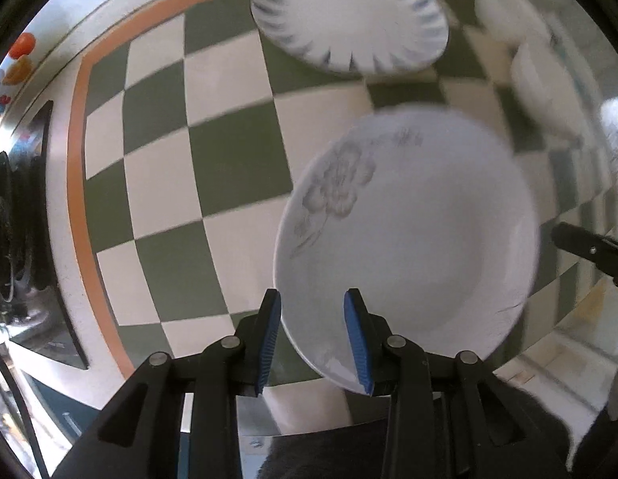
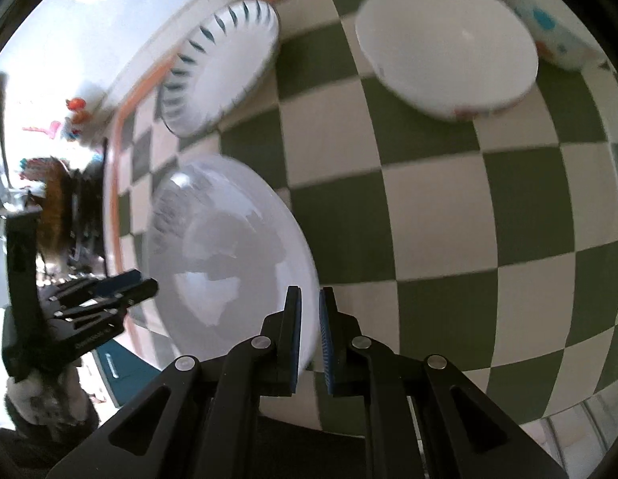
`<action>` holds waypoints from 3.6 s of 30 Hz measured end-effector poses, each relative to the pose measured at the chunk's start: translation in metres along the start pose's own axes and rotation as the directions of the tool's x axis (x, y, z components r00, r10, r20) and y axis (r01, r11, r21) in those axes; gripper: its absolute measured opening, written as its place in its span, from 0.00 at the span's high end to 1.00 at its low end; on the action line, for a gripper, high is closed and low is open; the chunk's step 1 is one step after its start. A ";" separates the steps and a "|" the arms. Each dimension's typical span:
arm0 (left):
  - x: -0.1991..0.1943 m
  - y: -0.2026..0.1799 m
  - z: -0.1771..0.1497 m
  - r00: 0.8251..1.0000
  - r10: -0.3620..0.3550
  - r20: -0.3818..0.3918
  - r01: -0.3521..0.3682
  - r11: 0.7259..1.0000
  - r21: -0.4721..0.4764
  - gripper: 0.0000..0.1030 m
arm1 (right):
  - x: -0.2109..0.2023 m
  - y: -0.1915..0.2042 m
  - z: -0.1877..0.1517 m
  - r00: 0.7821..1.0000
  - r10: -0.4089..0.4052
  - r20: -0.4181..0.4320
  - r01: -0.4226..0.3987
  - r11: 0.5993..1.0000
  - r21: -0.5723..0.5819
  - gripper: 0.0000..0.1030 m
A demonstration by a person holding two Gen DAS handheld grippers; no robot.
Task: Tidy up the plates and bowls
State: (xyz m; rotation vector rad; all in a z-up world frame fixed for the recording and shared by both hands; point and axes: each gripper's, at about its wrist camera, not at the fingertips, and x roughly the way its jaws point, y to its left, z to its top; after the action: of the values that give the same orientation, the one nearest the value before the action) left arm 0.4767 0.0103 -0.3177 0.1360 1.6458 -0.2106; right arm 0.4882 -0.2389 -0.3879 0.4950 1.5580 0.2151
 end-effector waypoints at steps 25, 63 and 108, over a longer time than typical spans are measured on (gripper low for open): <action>0.045 0.076 0.169 0.980 -0.158 0.123 0.185 0.949 -0.254 0.88 | 0.059 0.035 0.215 0.996 -0.073 0.048 0.071 0.997 0.027 0.88; -0.030 0.032 0.010 0.963 -0.165 0.213 0.182 0.981 -0.065 0.89 | -0.036 0.048 0.011 0.980 0.019 0.196 -0.011 0.999 -0.044 0.93; 0.045 -0.003 -0.018 0.992 -0.083 0.094 0.089 0.994 -0.061 0.86 | 0.033 0.012 -0.046 0.990 -0.070 0.121 0.062 0.996 0.065 0.92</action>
State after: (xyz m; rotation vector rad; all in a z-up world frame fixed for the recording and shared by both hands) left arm 0.4549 0.0095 -0.3610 0.0057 1.5670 -0.2258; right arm 0.4454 -0.2065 -0.4093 0.4944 1.4611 0.0850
